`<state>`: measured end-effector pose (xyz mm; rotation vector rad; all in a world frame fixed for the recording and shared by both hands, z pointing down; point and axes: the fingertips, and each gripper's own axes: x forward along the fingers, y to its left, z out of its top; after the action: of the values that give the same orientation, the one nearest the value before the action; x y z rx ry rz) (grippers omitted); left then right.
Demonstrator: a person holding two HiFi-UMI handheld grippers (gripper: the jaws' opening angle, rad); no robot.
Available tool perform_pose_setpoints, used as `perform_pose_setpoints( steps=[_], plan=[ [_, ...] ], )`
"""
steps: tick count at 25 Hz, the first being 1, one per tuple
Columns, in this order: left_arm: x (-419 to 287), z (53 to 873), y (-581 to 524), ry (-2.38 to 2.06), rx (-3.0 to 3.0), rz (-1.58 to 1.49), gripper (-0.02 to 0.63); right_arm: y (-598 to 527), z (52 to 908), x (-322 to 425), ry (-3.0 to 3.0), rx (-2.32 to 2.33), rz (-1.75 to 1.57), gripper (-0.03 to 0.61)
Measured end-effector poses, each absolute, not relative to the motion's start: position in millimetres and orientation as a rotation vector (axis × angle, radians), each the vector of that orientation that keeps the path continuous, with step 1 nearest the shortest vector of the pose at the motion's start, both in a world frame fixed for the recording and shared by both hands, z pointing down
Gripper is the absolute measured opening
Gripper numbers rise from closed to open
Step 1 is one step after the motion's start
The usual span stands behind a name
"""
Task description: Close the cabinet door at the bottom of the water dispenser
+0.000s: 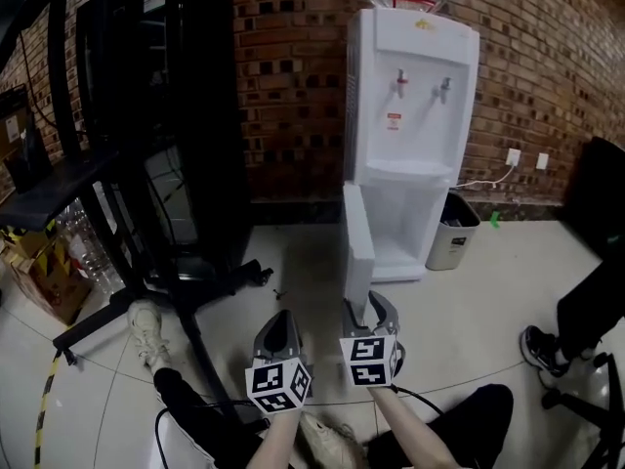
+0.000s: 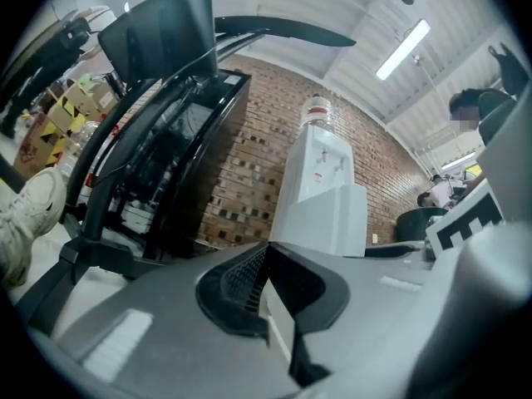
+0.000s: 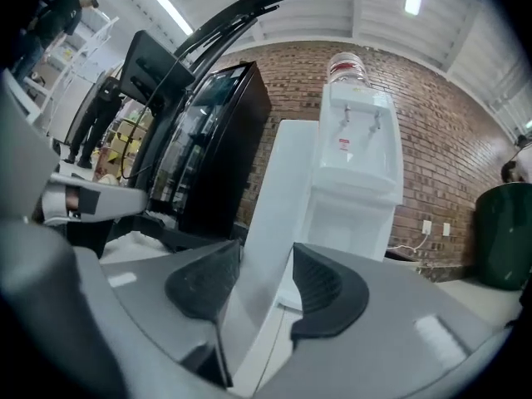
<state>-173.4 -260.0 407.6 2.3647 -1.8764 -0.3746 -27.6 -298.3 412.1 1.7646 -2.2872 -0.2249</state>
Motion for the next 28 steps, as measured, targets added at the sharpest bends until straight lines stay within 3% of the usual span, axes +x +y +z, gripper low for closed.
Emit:
perform_pose_setpoints(
  steps=[12,28],
  plan=[
    [-129.9,416.3,-258.1,-1.785,2.482,-0.212,0.011,-295.0,414.1,43.9,-2.154,1.882,-0.138,0.187],
    [-40.6,378.9,-287.3,-1.716,2.527,-0.348,0.008,-320.6,417.5,95.0,-1.976,2.042,-0.085,0.222]
  ],
)
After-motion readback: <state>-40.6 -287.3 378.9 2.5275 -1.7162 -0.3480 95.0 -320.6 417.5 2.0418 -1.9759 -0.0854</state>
